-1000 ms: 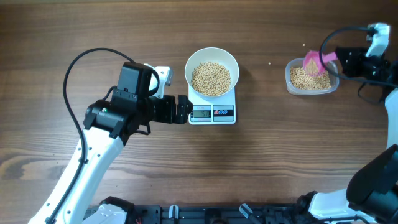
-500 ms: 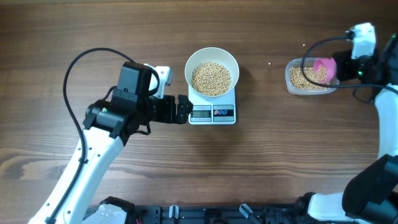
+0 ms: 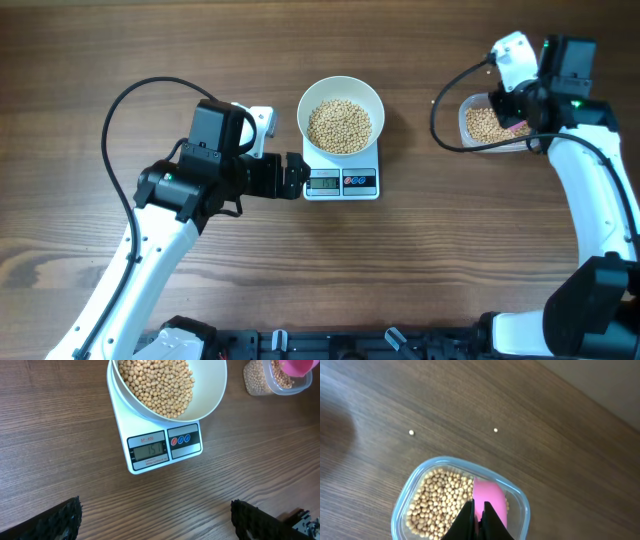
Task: Scoop item into bowl and weigh 150g on scale
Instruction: 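Dip the pink scoop into the tub and scoop soybeans, then lift the pink scoop left over the white bowl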
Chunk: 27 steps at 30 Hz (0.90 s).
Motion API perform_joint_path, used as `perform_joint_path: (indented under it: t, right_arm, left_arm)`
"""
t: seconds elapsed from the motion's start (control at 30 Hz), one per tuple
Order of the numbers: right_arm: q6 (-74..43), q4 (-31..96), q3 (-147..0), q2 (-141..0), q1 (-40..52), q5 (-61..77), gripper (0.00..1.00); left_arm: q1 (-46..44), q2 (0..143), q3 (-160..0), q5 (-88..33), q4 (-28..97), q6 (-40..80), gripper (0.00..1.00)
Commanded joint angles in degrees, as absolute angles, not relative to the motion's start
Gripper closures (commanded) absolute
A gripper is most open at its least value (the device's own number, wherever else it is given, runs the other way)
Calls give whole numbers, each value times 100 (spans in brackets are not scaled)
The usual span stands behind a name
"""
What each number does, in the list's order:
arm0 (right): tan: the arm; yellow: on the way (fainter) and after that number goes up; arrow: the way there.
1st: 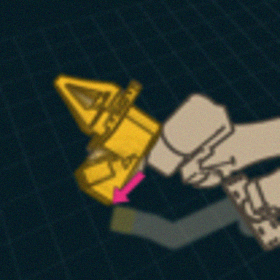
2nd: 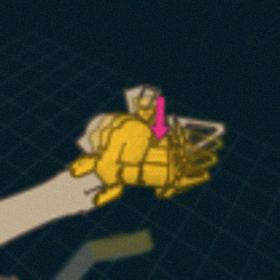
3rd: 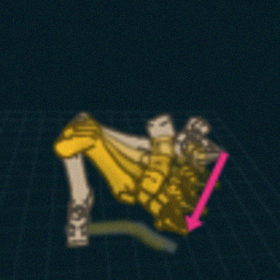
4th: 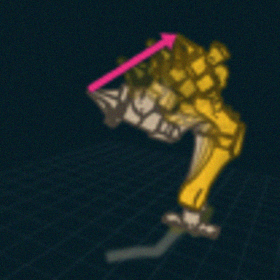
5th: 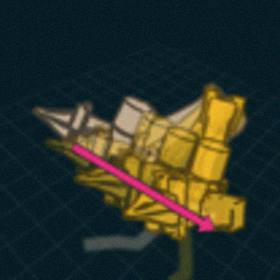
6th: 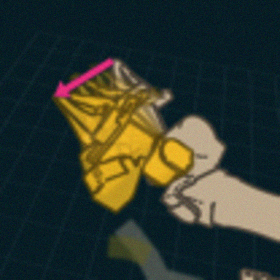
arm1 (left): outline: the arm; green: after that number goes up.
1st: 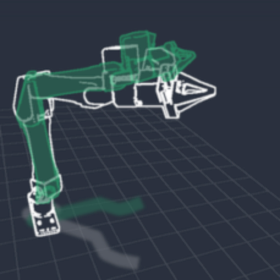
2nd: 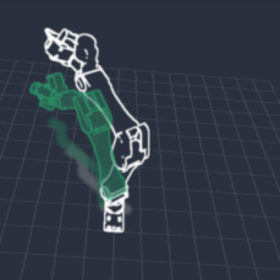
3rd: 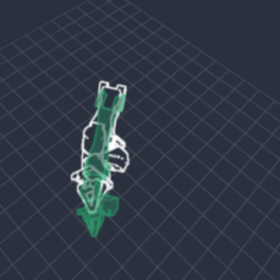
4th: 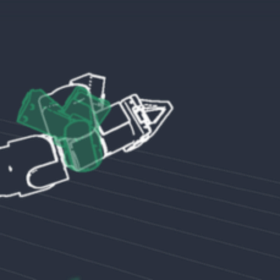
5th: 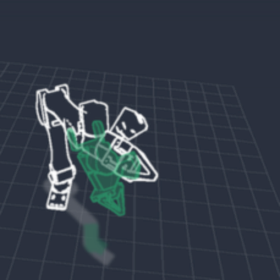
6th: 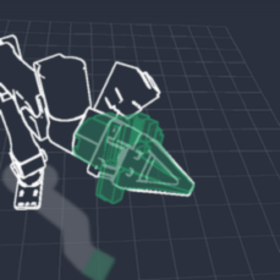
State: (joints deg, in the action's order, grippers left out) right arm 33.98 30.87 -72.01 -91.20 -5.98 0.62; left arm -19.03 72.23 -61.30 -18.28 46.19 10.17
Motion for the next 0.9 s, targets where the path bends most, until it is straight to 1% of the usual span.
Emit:
perform_joint_path:
  t: [0.0, 0.13, 0.33, 0.57, 0.63, 0.8, 0.87]
  right_arm:
    - [2915, 3120, -7183, -8971, -548, -320, 96]
    - [2040, 3258, -7201, -8954, -548, -134, 96]
    - [1922, 3293, -7205, -8630, -550, 593, 96]
    - [1778, 3000, -7205, -7996, -659, 711, 96]
    - [1551, 2869, -7205, -7870, -711, 1210, 96]
    - [696, 2246, -7203, -7841, -775, 3277, 96]
    - [113, 1844, -7203, -7902, -773, 4038, 96]
  left_arm:
    - [-1927, 7234, -6090, -1898, 4604, 928, 0]
    - [-1927, 7234, -6090, -1898, 4604, 928, 0]
    - [-1927, 7234, -6090, -1898, 4604, 928, 0]
    - [-1927, 7234, -6090, -1898, 4604, 928, 0]
    - [-1927, 7234, -6090, -1898, 4604, 928, 0]
    - [-1927, 7234, -6090, -1898, 4604, 928, 0]
    - [-1927, 7234, -6090, -1898, 4604, 928, 0]
